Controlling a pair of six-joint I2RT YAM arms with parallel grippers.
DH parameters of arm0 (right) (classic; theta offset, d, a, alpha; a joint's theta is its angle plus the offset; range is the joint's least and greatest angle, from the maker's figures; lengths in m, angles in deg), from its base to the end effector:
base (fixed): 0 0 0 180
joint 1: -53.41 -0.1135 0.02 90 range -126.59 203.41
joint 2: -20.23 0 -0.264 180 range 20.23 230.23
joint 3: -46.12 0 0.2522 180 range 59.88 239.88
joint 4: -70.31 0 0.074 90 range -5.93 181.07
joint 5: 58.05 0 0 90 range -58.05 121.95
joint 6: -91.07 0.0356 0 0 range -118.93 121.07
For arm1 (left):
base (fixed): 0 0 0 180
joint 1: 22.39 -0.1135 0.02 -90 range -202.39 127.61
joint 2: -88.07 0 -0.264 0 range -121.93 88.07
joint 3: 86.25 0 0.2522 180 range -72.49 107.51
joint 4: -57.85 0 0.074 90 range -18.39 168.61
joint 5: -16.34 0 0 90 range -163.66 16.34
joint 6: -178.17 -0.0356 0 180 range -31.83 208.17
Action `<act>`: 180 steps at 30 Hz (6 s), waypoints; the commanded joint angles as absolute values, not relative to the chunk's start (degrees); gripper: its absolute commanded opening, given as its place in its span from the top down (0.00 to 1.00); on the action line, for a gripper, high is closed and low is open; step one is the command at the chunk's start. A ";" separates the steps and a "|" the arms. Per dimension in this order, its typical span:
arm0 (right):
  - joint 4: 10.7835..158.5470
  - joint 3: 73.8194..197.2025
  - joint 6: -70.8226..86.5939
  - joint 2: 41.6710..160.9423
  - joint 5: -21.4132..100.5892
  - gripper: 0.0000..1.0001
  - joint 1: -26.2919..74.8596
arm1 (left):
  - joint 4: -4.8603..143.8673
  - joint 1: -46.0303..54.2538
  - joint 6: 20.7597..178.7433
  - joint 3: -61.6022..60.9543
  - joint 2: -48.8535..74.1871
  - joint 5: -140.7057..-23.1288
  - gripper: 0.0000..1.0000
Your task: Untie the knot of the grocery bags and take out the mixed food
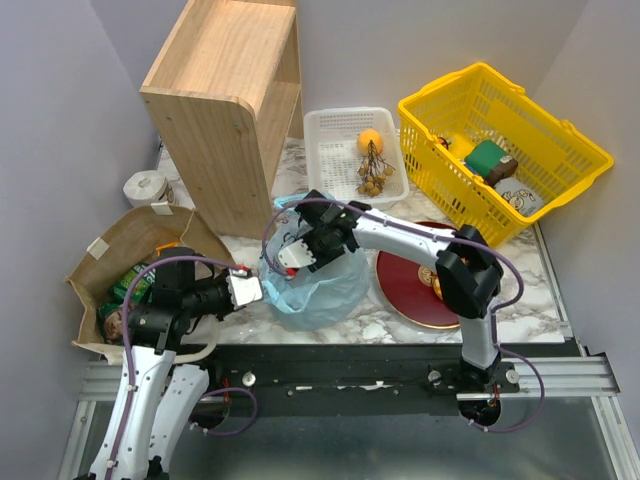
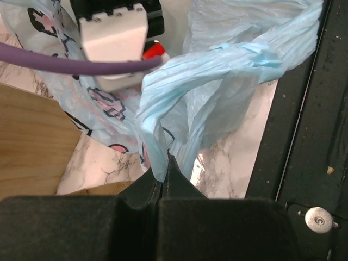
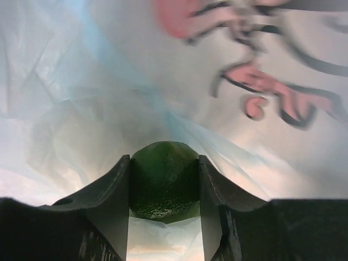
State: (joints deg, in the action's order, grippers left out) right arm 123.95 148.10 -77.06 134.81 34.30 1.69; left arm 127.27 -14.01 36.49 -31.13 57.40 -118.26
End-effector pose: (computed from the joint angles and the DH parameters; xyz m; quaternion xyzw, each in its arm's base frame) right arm 0.2591 0.3307 0.1983 -0.8880 0.4108 -0.0275 0.2050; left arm 0.0882 -0.0383 0.2823 0.5535 0.6672 -0.1951 0.4586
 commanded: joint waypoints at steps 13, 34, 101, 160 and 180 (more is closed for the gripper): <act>134.97 157.26 -43.85 116.29 74.65 0.83 4.54 | 103.18 -13.42 55.73 -29.60 53.97 -119.97 1.00; 103.59 168.34 -13.51 120.50 56.51 0.88 18.51 | 119.24 -12.37 49.58 -25.12 58.36 -112.94 1.00; 98.57 131.17 -8.60 96.78 43.28 0.00 30.21 | 76.28 1.78 62.77 -12.90 20.49 -79.29 1.00; 113.06 140.82 -23.09 105.93 59.01 0.75 18.69 | 104.04 -15.36 77.53 -14.74 50.54 -113.29 0.27; 134.60 141.97 -26.44 84.59 49.81 1.00 38.81 | 97.29 -15.36 74.02 -14.74 45.89 -112.41 0.27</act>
State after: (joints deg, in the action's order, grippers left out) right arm 124.54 137.59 -23.35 94.42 52.15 36.22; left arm 100.51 -15.51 76.03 -13.99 46.97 -113.03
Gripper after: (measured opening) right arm 0.012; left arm 0.737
